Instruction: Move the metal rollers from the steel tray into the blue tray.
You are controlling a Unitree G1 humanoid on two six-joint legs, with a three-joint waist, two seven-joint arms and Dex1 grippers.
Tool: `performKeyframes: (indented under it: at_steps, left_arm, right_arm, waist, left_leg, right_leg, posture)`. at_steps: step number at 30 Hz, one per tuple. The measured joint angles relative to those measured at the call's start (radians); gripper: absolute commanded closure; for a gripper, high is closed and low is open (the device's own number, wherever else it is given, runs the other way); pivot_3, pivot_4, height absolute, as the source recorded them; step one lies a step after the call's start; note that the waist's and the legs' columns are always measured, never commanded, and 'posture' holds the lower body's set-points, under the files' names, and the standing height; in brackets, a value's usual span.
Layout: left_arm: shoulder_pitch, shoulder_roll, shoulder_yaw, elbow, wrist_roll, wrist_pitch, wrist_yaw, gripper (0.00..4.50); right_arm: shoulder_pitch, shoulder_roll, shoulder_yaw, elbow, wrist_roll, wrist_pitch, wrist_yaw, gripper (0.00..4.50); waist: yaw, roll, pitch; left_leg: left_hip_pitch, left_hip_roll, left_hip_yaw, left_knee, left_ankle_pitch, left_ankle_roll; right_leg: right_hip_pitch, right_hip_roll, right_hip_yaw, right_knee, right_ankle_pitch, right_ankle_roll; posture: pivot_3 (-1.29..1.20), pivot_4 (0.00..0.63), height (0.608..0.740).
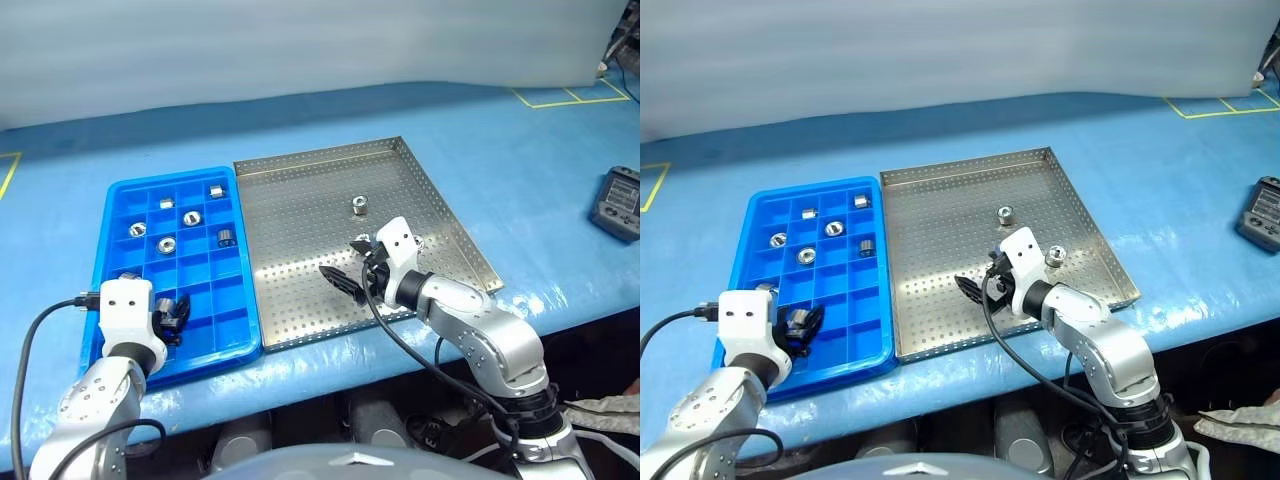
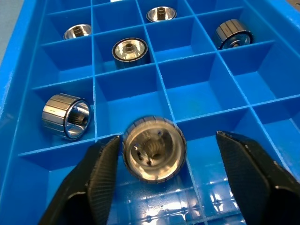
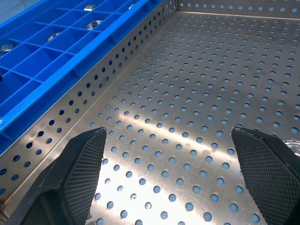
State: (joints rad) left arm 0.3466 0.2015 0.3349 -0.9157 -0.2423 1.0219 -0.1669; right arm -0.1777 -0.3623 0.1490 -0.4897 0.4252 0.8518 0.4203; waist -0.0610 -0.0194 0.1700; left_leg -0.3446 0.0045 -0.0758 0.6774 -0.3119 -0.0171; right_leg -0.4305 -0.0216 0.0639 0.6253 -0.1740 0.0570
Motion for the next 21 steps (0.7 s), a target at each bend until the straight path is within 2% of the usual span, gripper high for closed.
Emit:
performKeyframes:
  at_steps: [5,6,10,15,21]
  left_arm:
    - [-0.008,0.003,0.024,-0.036,-0.020,0.014,-0.004,4.32]
    - [-0.009,0.008,0.028,-0.038,-0.025,0.018,-0.005,4.47]
    - [-0.028,0.027,0.044,-0.038,-0.042,0.017,-0.009,4.47]
    - [-0.113,0.017,0.048,-0.036,-0.037,-0.079,0.019,4.47]
    - [-0.161,0.046,-0.041,0.027,-0.039,-0.159,-0.012,4.47]
  right_arm:
    - [-0.010,0.000,0.003,0.010,0.000,0.000,0.010,0.00]
    - [-0.010,0.000,0.003,0.011,0.000,0.000,0.012,0.00]
    - [-0.011,0.000,0.004,0.011,-0.001,0.000,0.015,0.00]
    - [-0.011,0.002,0.007,0.011,-0.002,0.000,0.014,0.00]
    - [0.001,0.001,-0.004,0.006,-0.010,0.000,-0.008,0.00]
  waist:
    - [-0.006,0.000,0.000]
    - [-0.006,0.000,0.000]
    - [-0.005,0.000,0.000]
    - [-0.005,0.000,0.001]
    - [-0.010,0.000,0.001]
  left_leg:
    - [0.000,0.000,0.000,0.000,0.000,0.000]
    - [0.000,0.000,0.000,0.000,0.000,0.000]
    - [0.000,0.000,0.000,0.000,0.000,0.000]
    - [0.000,0.000,0.000,0.000,0.000,0.000]
    - [0.000,0.000,0.001,0.000,0.000,0.000]
  right_leg:
    - [0.000,0.000,0.000,0.000,0.000,0.000]
    - [0.000,0.000,0.000,0.000,0.000,0.000]
    - [0.000,0.000,0.000,0.000,0.000,0.000]
    - [0.000,0.000,0.000,0.000,0.000,0.000]
    - [-0.001,0.000,0.001,0.000,0.000,0.000]
  posture:
    - [0.00,0.150,0.740]
    - [0.00,0.150,0.740]
    - [-0.01,0.150,0.740]
    - [-0.04,0.150,0.740]
    - [-0.11,0.150,0.740]
